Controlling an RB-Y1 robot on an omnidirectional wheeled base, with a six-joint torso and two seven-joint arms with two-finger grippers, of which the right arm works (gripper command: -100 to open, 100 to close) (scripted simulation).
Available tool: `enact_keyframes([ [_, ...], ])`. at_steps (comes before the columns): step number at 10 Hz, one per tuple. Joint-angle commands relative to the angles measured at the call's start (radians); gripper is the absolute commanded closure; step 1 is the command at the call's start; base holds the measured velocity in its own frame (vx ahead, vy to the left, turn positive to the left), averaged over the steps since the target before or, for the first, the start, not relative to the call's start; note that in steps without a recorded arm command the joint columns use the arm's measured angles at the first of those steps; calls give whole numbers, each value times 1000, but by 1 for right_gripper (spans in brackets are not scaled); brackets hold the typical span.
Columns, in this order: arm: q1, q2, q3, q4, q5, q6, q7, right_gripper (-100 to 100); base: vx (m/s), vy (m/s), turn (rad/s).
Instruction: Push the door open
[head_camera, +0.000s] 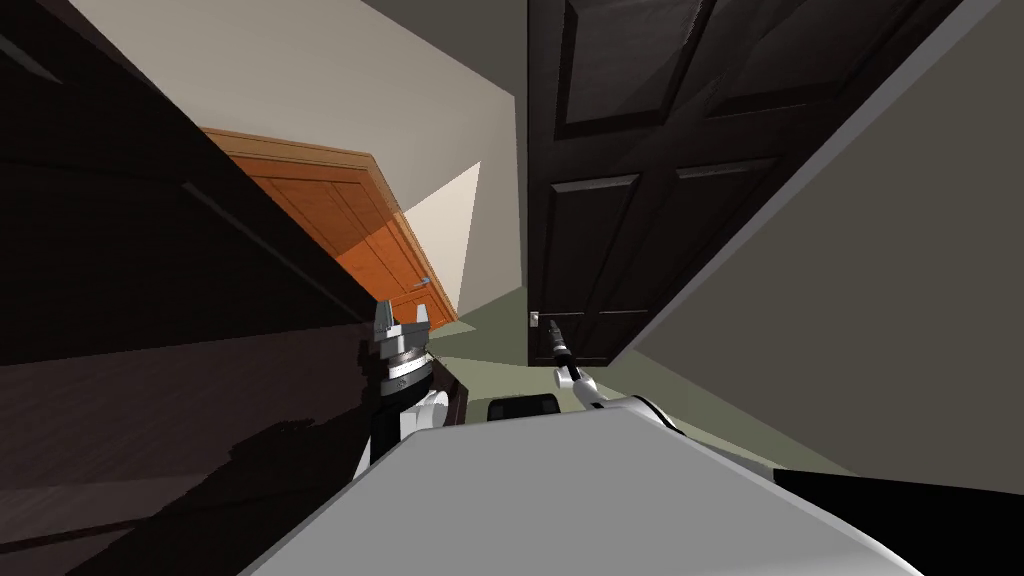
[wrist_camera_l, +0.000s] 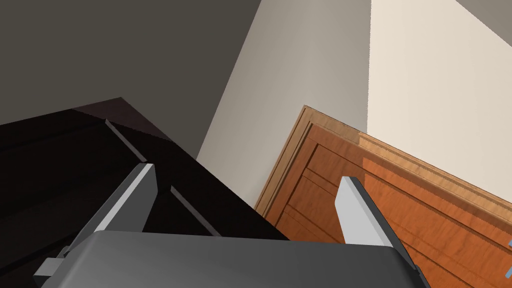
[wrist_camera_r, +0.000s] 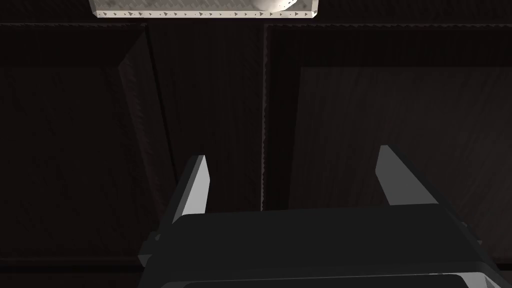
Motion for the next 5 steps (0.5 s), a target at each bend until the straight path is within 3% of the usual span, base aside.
enact_keyframes([
  [1,0,8,2,-4,-38,-2,24,-100,-148,-37,140],
  [3,-3,26,3,0,-77,-8,48,-100,-136,-8,94],
  [5,-7,56,5,4,-118,-14,72,-100,-171,54,141],
])
